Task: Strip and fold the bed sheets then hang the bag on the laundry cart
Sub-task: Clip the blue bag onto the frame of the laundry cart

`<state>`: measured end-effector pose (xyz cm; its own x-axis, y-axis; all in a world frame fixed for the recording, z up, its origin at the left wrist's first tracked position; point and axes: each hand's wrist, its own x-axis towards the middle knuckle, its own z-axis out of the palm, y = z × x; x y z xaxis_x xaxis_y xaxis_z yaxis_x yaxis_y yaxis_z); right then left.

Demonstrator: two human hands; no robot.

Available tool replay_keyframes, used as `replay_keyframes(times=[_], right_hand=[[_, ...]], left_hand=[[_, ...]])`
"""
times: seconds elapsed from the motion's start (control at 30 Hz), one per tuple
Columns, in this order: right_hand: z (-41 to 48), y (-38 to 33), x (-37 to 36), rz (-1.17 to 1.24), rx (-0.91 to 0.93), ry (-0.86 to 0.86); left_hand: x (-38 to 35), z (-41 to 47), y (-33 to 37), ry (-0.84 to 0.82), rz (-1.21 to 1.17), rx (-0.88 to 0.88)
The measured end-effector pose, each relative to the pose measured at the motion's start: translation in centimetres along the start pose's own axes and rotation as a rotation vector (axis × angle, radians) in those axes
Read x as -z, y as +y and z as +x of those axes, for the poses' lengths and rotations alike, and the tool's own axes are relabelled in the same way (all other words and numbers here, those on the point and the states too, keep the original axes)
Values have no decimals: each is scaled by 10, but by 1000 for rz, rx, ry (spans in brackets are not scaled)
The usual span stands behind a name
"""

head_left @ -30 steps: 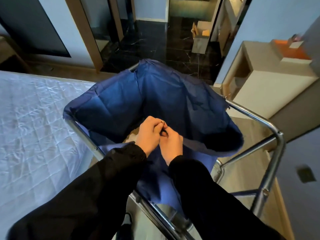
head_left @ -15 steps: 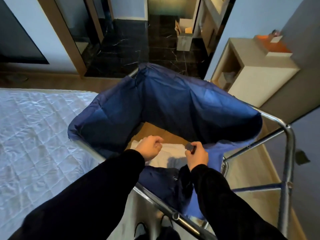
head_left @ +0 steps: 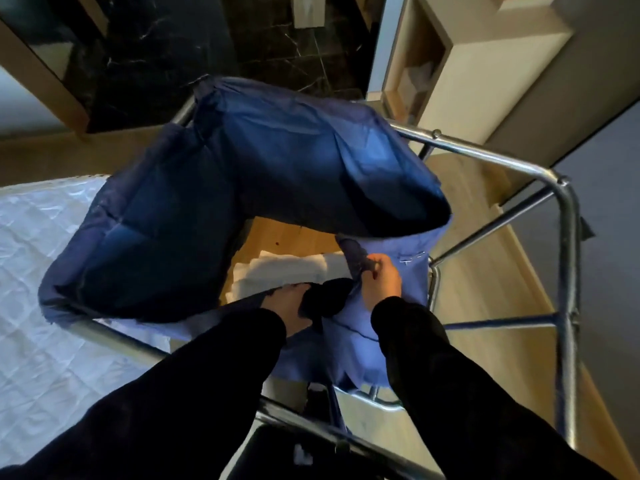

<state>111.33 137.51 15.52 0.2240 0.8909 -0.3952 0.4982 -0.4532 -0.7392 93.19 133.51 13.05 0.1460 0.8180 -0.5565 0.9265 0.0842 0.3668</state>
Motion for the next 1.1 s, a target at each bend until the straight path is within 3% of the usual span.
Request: replay_keyframes(times=[0.17, 0.47, 0.57, 0.73, 0.93, 1.03, 1.1], right_hand=[[15, 9, 9, 134, -102, 78], [26, 34, -33, 331, -229, 201], [29, 40, -52, 386, -227, 174], [33, 43, -84, 281, -188, 130], [33, 31, -104, 208, -117, -84], [28, 27, -120, 293, -135, -96], [25, 31, -132, 329, -152, -96]], left_hand=[[-19, 24, -18, -132, 74, 152], [-35, 67, -67, -124, 175, 203], [-33, 75, -92, -92, 220, 228], [-19, 72, -132, -59, 431, 323], [6, 75, -157, -62, 305, 342], [14, 76, -165, -93, 231, 312], [19, 74, -165, -30, 164, 225]])
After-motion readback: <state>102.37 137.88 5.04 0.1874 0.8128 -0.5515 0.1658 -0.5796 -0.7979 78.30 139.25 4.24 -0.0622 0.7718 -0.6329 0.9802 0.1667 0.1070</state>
